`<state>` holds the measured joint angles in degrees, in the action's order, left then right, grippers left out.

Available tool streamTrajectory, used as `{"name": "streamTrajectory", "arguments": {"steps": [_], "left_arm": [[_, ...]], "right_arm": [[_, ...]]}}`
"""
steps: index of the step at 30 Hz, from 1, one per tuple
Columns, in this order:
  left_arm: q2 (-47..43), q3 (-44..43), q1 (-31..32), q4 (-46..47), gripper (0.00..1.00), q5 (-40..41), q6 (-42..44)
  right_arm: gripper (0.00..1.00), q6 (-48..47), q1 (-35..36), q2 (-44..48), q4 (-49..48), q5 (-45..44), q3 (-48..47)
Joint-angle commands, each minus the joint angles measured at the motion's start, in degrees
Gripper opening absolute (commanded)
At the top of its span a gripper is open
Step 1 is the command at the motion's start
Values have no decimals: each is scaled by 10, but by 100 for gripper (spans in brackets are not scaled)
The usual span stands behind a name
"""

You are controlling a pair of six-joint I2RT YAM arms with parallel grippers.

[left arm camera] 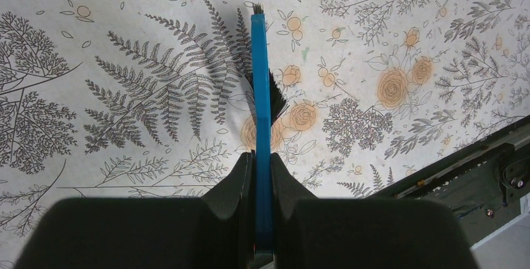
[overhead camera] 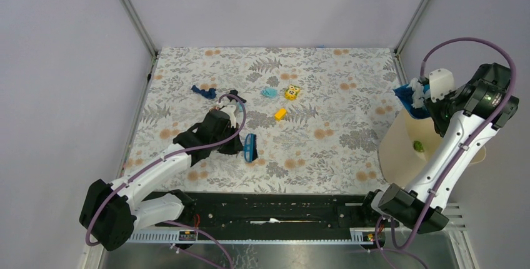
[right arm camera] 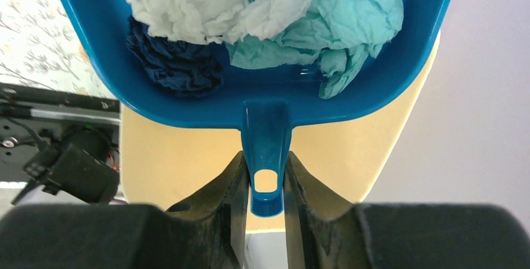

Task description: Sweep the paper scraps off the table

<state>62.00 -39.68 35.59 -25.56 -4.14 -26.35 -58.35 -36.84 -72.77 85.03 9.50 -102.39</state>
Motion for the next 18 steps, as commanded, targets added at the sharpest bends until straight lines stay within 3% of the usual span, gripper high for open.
{"name": "streamTrajectory", "arguments": {"steps": [1, 7, 12, 18], "left_arm": [[11, -6, -1, -14, 0, -17, 13], [11, -6, -1, -13, 0, -24, 13], [9, -7, -1, -14, 0, -27, 14], [4, -7, -1, -15, 0, -30, 15]], "right_arm": [[0, -22, -7, 31, 0, -86, 18], [0, -28, -44, 29, 0, -126, 32], [0, -86, -78, 48, 0, -178, 85], [0, -149, -90, 48, 0, -238, 75]]}}
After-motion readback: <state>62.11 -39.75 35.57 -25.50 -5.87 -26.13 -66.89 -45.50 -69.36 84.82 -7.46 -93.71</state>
